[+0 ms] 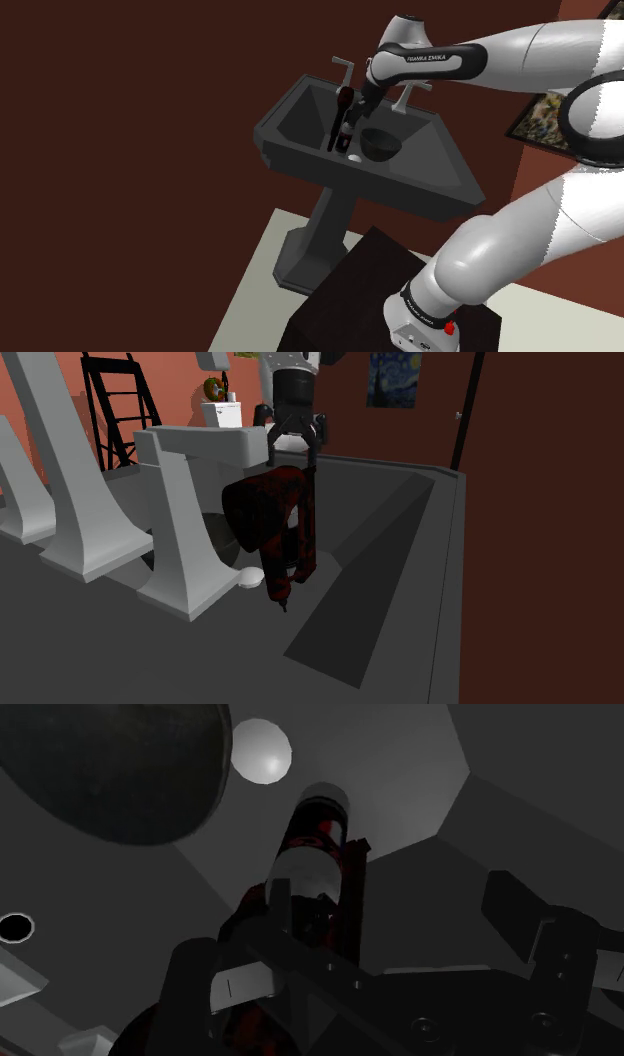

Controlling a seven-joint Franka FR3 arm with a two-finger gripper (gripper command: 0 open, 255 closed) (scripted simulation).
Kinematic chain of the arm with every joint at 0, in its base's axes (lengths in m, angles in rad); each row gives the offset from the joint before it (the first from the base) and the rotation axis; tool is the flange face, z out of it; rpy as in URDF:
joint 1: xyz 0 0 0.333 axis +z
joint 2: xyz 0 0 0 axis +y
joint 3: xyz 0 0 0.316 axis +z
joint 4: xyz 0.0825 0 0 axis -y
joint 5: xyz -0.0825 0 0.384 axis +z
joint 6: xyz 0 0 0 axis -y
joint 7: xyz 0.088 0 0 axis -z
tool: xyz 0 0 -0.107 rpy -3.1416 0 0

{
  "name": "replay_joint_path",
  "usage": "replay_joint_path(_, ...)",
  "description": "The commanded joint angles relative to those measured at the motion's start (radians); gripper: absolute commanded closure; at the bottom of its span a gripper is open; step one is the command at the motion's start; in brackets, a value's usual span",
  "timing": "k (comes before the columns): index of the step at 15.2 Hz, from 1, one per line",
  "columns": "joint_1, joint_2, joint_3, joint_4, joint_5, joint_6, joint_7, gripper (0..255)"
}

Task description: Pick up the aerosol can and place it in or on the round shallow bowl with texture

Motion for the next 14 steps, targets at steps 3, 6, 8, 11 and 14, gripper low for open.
replay_joint_path(3,-0.009,0.116,-0.042,0.096,0.045,0.062,-0.043,0)
replay_joint_path(6,-0.011,0.138,-0.046,0.079,0.052,0.1,-0.049,0)
replay_joint_path(8,-0.011,0.153,-0.049,0.069,0.058,0.125,-0.052,0)
replay_joint_path(11,-0.013,0.175,-0.053,0.058,0.066,0.158,-0.058,0)
replay_joint_path(14,-0.013,0.175,-0.053,0.058,0.066,0.158,-0.058,0)
